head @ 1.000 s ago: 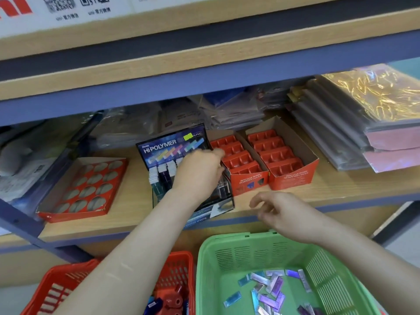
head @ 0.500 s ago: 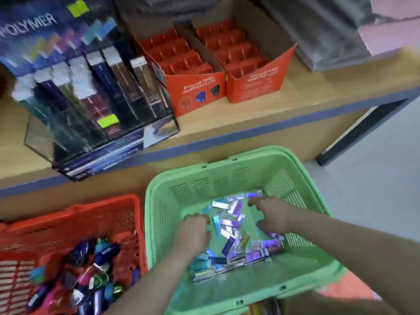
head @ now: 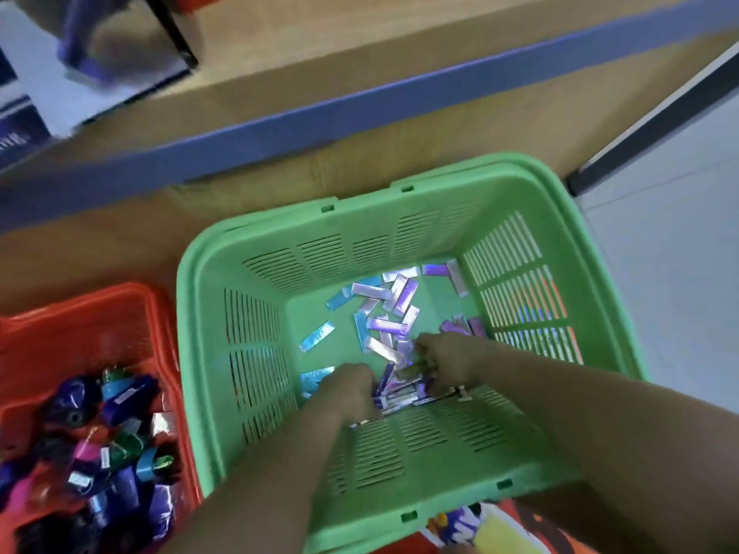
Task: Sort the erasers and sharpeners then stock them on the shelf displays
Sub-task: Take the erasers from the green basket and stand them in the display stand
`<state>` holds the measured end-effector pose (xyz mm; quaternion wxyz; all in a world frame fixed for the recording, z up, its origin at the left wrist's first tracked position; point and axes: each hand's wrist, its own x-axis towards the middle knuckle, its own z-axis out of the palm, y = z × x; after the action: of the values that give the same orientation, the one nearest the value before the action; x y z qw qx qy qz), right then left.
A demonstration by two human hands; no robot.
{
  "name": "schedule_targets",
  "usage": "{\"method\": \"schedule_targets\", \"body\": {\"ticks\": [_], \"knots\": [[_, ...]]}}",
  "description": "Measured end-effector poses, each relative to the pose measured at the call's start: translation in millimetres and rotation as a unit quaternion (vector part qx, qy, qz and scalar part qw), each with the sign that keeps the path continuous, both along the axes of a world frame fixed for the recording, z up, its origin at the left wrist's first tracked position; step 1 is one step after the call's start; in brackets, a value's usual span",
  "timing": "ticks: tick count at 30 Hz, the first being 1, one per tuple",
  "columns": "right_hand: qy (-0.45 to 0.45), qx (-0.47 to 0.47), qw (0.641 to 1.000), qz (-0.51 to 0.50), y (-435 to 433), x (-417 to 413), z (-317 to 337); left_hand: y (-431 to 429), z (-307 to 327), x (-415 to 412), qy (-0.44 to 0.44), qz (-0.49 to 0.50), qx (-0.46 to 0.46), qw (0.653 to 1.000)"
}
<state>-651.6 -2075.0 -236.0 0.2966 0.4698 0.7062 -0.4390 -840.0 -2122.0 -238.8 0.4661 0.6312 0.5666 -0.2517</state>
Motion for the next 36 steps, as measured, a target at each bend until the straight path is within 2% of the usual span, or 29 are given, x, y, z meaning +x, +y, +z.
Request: {"method": "schedule_targets", "body": {"ticks": [2, 5, 8, 12, 16, 20, 26, 30, 33, 34, 35, 36], "knots": [[-0.001, -0.009, 1.000, 0.012, -8, -2, -4, -1, -1, 0, -0.003, -0.022, -0.011, 1.000], [0.011, 0.021, 0.999, 0.027, -15, -5, -6, -1, -1, -1, 0.003, -0.057, 0.025, 0.998], [0.016, 0.020, 1.000, 0.017, -13, -6, -6, 1, -1, 1, -0.012, -0.039, 0.039, 0.998], [0.008, -0.007, 1.000, 0.001, -15, -11, -5, -3, 0, 5, -0.050, 0.001, 0.012, 0.999], [0.015, 0.007, 0.999, 0.033, -13, -9, -5, -7, -1, 4, -0.042, -0.001, -0.011, 0.999], [0.004, 0.010, 0.998, 0.057, -12, -9, -6, -6, 4, 7, -0.030, -0.018, 0.013, 0.999], [-0.021, -0.042, 0.998, 0.049, -9, -6, -4, 7, 10, 4, -0.045, 0.057, -0.028, 0.997], [-0.026, -0.049, 0.998, -0.027, -10, 2, 4, 27, 27, -4, -0.079, 0.179, -0.046, 0.980], [0.001, -0.065, 0.980, -0.189, -4, 4, 23, 38, 45, -9, -0.120, 0.276, -0.013, 0.954], [0.025, -0.080, 0.959, -0.272, 0, 4, 33, 40, 53, -11, -0.141, 0.322, -0.011, 0.936], [0.058, -0.110, 0.922, -0.368, 5, 3, 43, 41, 62, -12, -0.168, 0.373, -0.015, 0.912], [0.099, -0.154, 0.867, -0.463, 10, 0, 55, 41, 72, -12, -0.200, 0.420, -0.025, 0.885]]}}
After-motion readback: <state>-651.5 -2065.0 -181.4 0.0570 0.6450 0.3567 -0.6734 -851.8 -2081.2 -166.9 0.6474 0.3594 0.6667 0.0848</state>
